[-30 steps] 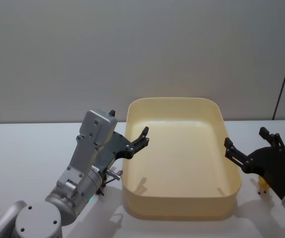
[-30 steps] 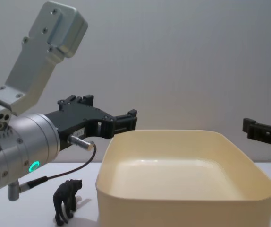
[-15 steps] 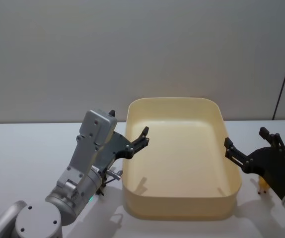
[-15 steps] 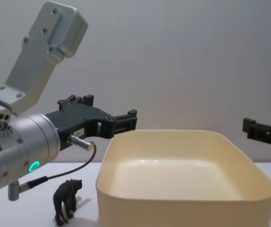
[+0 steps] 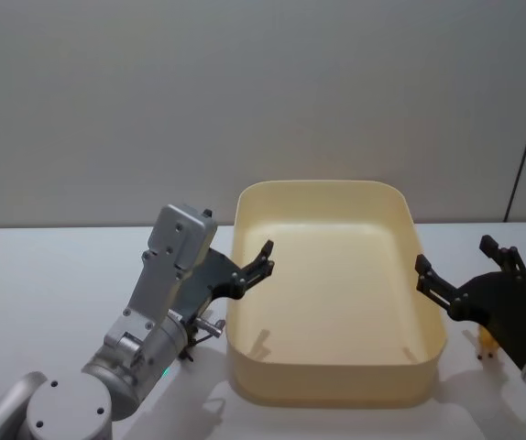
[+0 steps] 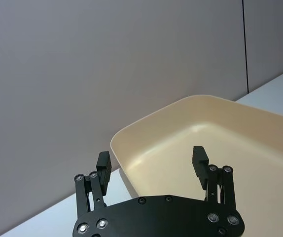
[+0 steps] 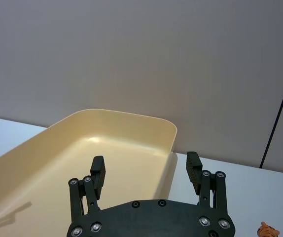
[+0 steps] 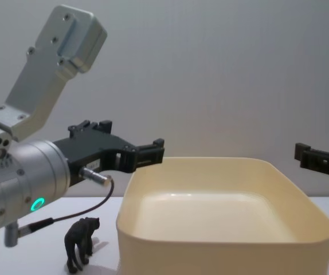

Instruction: Pick up the toy alternately with two hands and place it into the central storage box.

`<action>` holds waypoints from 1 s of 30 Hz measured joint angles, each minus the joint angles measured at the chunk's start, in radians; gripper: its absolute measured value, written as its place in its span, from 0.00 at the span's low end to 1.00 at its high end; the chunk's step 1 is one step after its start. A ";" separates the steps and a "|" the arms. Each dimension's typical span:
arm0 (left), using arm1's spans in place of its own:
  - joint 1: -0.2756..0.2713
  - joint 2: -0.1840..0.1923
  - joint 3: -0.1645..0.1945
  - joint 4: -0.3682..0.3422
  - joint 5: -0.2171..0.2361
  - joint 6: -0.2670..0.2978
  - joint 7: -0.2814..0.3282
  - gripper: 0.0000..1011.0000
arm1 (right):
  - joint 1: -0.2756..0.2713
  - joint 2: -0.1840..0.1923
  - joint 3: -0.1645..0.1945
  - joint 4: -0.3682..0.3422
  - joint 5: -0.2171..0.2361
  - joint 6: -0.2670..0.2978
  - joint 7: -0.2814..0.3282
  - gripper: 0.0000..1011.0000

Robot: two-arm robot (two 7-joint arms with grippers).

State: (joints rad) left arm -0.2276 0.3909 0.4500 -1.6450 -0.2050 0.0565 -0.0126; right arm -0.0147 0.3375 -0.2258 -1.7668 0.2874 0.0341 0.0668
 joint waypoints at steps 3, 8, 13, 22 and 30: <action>0.014 0.012 -0.003 -0.021 -0.008 0.034 0.011 0.99 | 0.000 0.000 0.000 0.000 0.000 0.000 0.000 0.99; 0.044 0.035 -0.010 -0.060 -0.026 0.094 0.047 0.99 | 0.000 0.000 0.000 0.000 0.000 0.000 0.000 0.99; 0.085 0.061 -0.017 -0.103 -0.052 0.145 0.105 0.99 | 0.000 0.000 0.000 0.000 0.000 0.000 0.000 0.99; 0.155 0.097 -0.040 -0.157 -0.145 0.195 0.217 0.99 | 0.000 0.000 0.000 0.000 0.000 0.000 0.000 0.99; 0.193 0.121 -0.065 -0.176 -0.245 0.224 0.258 0.99 | 0.000 0.000 0.000 0.000 0.000 0.000 0.000 0.99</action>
State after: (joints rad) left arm -0.0346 0.5119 0.3850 -1.8209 -0.4502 0.2806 0.2457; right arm -0.0146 0.3375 -0.2258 -1.7667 0.2874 0.0341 0.0668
